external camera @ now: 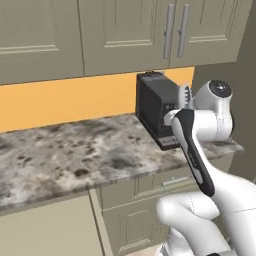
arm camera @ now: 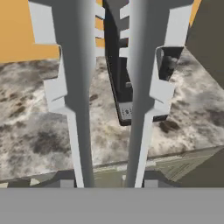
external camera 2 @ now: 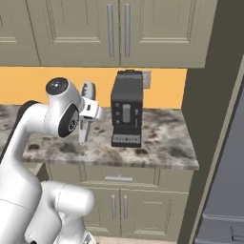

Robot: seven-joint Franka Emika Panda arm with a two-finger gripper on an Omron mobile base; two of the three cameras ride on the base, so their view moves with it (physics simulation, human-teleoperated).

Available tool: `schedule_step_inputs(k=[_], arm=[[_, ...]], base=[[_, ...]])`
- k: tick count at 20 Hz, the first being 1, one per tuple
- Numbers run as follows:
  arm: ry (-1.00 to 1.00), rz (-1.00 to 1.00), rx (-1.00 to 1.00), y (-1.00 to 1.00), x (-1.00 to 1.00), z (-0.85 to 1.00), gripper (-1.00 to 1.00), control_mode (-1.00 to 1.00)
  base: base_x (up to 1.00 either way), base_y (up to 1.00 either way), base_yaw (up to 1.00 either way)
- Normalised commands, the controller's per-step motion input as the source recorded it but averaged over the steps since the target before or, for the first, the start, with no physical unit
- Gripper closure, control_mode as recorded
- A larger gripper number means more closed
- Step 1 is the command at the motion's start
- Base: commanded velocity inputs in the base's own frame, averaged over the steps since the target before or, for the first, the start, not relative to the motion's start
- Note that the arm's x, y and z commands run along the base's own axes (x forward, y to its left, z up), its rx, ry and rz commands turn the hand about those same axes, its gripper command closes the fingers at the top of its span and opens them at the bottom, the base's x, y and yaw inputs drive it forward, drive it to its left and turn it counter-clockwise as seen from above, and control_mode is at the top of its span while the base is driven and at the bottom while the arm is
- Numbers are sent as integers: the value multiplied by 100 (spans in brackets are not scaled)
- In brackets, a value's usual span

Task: Take the tongs from the drawer on the left and place them on the dining counter next to the tray containing the kebab skewer.

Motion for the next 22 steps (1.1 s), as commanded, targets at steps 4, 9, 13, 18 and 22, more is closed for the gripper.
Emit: schedule_step_inputs(k=[4, 9, 13, 18, 22], arm=[[0, 0, 0, 0, 0, 0, 100, 100], [0, 0, 0, 0, 0, 0, 100, 100], [0, 0, 0, 0, 0, 0, 100, 100], [0, 0, 0, 0, 0, 0, 100, 100], [0, 0, 0, 0, 0, 0, 100, 100]], base=[[-27, -70, -32], [-2, -78, -28], [0, -70, -13], [-28, -25, -18], [-66, 0, -14]])
